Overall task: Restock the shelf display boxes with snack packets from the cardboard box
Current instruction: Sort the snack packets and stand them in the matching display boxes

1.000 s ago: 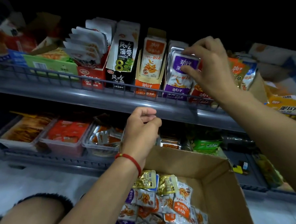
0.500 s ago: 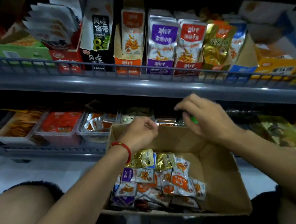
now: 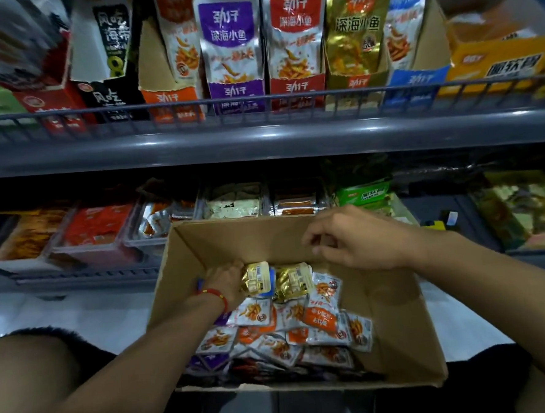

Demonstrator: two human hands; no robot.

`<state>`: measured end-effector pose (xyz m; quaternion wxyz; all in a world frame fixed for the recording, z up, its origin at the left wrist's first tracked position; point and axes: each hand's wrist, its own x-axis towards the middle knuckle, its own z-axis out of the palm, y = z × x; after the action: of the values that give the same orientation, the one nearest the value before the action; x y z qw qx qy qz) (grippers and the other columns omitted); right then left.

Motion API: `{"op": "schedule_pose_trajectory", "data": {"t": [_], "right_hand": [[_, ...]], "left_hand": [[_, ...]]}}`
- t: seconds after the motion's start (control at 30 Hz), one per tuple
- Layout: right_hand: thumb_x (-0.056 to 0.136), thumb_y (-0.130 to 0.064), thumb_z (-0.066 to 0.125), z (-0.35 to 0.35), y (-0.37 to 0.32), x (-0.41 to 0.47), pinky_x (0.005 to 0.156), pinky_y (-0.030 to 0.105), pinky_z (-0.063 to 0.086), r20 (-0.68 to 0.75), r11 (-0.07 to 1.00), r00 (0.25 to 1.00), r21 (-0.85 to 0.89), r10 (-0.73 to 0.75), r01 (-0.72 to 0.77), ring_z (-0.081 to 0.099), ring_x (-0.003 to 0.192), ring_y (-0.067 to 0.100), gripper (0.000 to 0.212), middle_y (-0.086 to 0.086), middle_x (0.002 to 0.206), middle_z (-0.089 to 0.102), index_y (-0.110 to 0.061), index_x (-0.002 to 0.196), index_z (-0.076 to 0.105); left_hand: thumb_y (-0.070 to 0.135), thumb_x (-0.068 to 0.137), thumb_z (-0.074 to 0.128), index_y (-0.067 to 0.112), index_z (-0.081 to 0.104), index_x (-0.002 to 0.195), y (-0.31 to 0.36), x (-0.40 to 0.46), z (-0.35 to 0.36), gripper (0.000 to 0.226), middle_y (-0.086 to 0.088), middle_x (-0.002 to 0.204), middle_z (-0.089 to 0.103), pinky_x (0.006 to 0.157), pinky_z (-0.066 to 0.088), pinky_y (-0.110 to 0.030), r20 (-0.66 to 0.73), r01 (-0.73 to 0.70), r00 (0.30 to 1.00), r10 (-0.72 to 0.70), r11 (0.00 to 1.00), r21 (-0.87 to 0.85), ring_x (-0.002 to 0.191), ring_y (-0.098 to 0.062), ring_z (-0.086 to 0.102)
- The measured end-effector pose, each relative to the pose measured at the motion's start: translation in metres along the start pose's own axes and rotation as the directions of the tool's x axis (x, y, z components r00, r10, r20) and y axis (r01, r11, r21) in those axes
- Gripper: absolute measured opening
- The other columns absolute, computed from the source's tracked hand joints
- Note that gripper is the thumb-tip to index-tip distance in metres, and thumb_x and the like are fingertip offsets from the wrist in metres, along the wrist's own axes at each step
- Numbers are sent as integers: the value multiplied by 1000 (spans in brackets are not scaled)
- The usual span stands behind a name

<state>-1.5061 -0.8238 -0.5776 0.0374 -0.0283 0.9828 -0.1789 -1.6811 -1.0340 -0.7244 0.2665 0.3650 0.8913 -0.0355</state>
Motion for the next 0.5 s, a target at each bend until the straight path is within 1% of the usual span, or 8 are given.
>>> {"op": "schedule_pose_trajectory", "data": {"t": [0.1, 0.17, 0.23, 0.3, 0.37, 0.43, 0.47, 0.5], "right_hand": [[100, -30, 61, 0, 6, 0, 70, 12, 39, 27, 1000, 1000, 17, 10, -10, 50, 77, -11, 24, -20, 102, 54, -26, 123, 67], [100, -30, 60, -1, 8, 0, 68, 10, 38, 30, 999, 999, 26, 21, -22, 51, 76, -10, 24, -18, 103, 59, -26, 123, 68], [101, -30, 60, -2, 8, 2, 69, 10, 40, 39, 999, 999, 36, 28, -29, 54, 78, -8, 24, -16, 108, 64, -26, 123, 67], [101, -30, 59, -2, 7, 3, 69, 11, 43, 51, 999, 998, 41, 31, -34, 57, 80, -6, 23, -15, 109, 66, -25, 123, 67], [101, -29, 59, -2, 5, 4, 75, 18, 52, 68, 998, 997, 44, 36, -39, 62, 85, -1, 23, -13, 109, 68, -25, 122, 67], [101, -30, 59, 0, 4, 5, 81, 29, 57, 77, 999, 996, 37, 34, -37, 65, 90, 3, 22, -12, 108, 69, -26, 120, 68], [101, -30, 59, 0, 3, 5, 82, 31, 58, 82, 999, 996, 33, 30, -33, 65, 90, 3, 21, -12, 108, 70, -26, 120, 68], [101, -31, 60, 1, 3, 6, 82, 31, 58, 92, 999, 995, 28, 29, -32, 65, 90, 2, 21, -12, 107, 70, -26, 119, 68]], "left_hand": [[31, 88, 67, 14, 40, 142, 1, 3, 4, 62, -12, 139, 50, 106, 39, -36, -12, -38, 999, 41, 984, 176, 126, -30, 48], [30, 89, 65, 17, 42, 141, 3, 4, 5, 59, -10, 137, 52, 103, 42, -37, -26, -62, 997, 71, 965, 255, 124, -28, 47], [26, 90, 65, 20, 47, 137, 6, 3, 6, 51, -9, 132, 54, 99, 45, -37, -32, -78, 995, 92, 952, 297, 120, -26, 49], [27, 88, 68, 21, 52, 131, 8, 2, 7, 47, -7, 127, 53, 97, 46, -38, -64, -82, 993, 104, 958, 273, 116, -25, 49], [27, 83, 73, 22, 53, 122, 10, -2, 3, 44, -5, 123, 52, 95, 46, -38, -81, -91, 991, 111, 973, 211, 113, -24, 49], [26, 81, 73, 25, 53, 102, 13, -6, -8, 29, -1, 112, 58, 90, 47, -37, -94, -100, 989, 113, 986, 131, 107, -24, 54], [24, 81, 71, 28, 52, 89, 15, -7, -14, 21, 2, 103, 62, 85, 47, -35, -112, -97, 988, 104, 993, 63, 100, -24, 58], [19, 80, 71, 27, 49, 78, 18, -9, -20, 23, 5, 92, 63, 78, 48, -33, -129, -96, 988, 88, 994, -54, 92, -22, 62]]}}
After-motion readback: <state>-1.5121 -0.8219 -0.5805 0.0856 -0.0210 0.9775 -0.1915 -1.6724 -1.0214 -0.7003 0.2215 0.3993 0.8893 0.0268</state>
